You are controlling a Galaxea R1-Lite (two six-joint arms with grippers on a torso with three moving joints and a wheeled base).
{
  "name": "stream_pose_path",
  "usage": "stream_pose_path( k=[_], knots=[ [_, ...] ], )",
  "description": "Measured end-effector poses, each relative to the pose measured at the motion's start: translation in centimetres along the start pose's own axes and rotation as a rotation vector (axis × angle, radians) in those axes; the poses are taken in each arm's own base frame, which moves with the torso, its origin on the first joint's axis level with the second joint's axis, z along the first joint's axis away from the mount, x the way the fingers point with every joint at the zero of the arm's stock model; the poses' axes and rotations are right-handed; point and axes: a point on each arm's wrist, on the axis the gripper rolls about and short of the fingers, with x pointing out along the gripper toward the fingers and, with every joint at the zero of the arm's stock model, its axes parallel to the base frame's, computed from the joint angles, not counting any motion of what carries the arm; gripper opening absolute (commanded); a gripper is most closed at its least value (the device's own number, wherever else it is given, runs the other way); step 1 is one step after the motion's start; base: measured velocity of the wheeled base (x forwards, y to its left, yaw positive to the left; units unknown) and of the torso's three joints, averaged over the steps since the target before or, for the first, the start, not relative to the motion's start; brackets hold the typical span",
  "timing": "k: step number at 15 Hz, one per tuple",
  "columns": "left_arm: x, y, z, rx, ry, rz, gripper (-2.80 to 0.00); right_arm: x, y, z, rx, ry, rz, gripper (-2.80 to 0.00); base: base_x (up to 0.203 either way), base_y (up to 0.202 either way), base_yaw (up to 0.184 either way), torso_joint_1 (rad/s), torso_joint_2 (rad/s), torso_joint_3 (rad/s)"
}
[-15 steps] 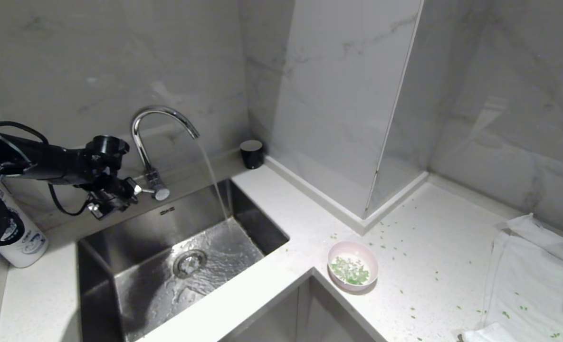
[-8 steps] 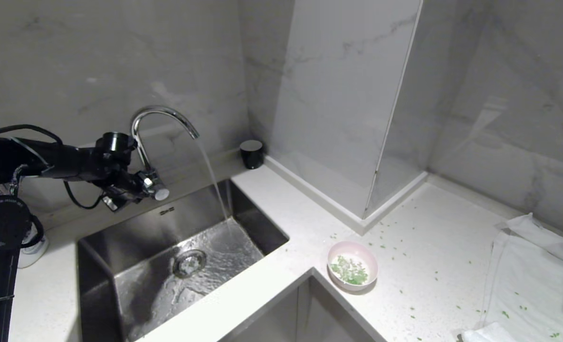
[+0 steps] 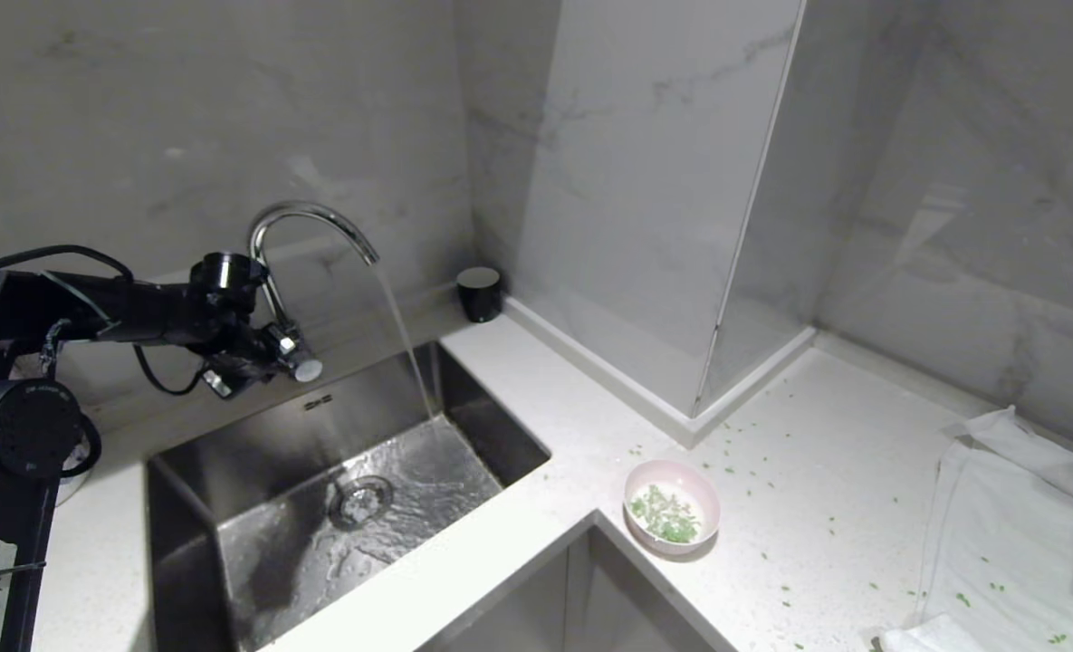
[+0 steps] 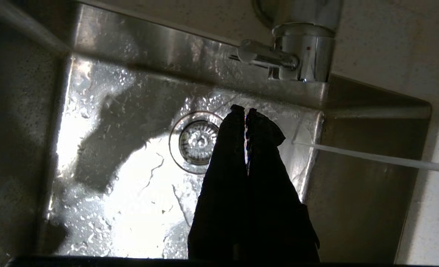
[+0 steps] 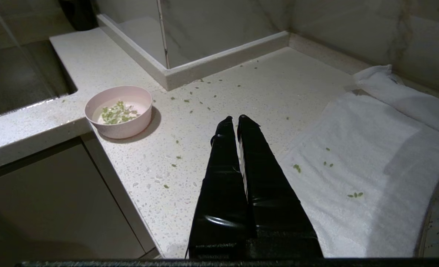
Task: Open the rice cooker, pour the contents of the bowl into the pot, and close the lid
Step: Turn off the tap
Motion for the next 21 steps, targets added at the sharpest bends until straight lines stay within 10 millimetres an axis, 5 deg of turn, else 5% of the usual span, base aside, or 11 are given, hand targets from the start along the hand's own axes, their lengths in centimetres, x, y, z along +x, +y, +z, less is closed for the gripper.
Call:
stream_pose_path(
  k=[14, 21],
  knots=[
    [2.9, -0.1, -0.1, -0.037, -0.184, 0.036, -2.8, 0.0, 0.0, 0.0, 0.0, 0.0, 0.0, -2.8, 0.0, 0.0, 0.0, 0.0, 0.0, 0.0],
    [2.6, -0.1, -0.1, -0.054, -0.179, 0.052, -2.8, 0.0, 0.0, 0.0, 0.0, 0.0, 0.0, -2.8, 0.0, 0.0, 0.0, 0.0, 0.0, 0.0]
  ],
)
